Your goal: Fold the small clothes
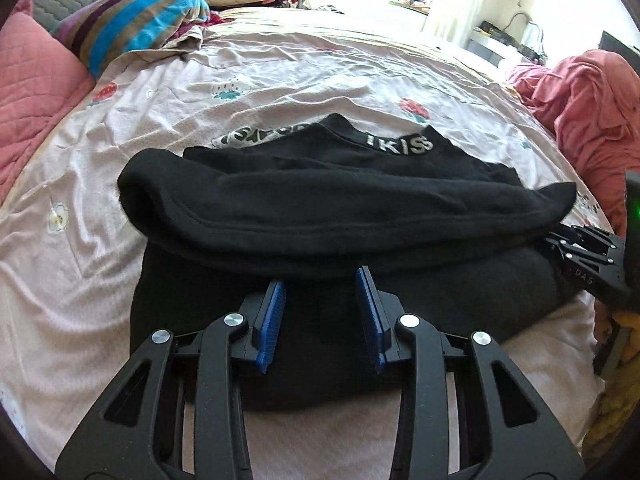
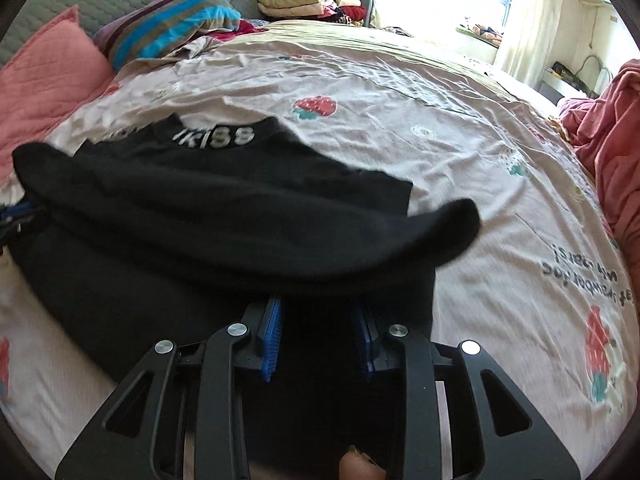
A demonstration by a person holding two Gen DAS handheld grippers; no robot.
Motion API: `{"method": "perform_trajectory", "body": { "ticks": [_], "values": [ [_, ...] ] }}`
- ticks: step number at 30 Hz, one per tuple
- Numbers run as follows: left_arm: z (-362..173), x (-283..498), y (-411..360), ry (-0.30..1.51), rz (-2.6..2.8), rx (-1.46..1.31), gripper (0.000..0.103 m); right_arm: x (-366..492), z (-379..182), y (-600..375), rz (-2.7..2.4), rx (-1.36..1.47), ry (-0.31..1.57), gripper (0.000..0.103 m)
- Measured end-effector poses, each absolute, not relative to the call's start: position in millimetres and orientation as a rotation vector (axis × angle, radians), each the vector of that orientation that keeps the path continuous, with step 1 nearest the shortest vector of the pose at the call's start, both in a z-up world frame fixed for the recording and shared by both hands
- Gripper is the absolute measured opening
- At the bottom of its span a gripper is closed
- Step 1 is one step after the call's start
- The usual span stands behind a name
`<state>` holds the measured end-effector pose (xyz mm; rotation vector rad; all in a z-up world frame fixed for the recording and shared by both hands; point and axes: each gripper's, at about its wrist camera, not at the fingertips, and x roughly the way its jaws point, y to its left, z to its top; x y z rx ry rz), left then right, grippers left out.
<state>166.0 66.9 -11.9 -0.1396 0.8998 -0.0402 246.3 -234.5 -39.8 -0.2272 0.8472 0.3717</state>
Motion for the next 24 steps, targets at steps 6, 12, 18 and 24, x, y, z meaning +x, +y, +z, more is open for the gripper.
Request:
{"method": "perform_trajectory", "body": {
  "ticks": [6,12,18,24],
  "values": [
    [-9,196,78,0.9,-0.016,-0.17,0.035,286,-36,-226,0.345,-0.179,0.858,0.029],
    [10,218,105,0.815,0.03,-0.275,0.037,315,-34,-235,0.274,-0.108,0.86,0.028],
    [11,206,137,0.758,0.1,-0.318,0.047,315,-27,-257,0.216,-0.068,0.812,0.031],
    [-5,213,160,0.833,0.131,-0.368,0.056,318,-28,-279,0.144,-0.059,0.814,0.055]
  ]
}}
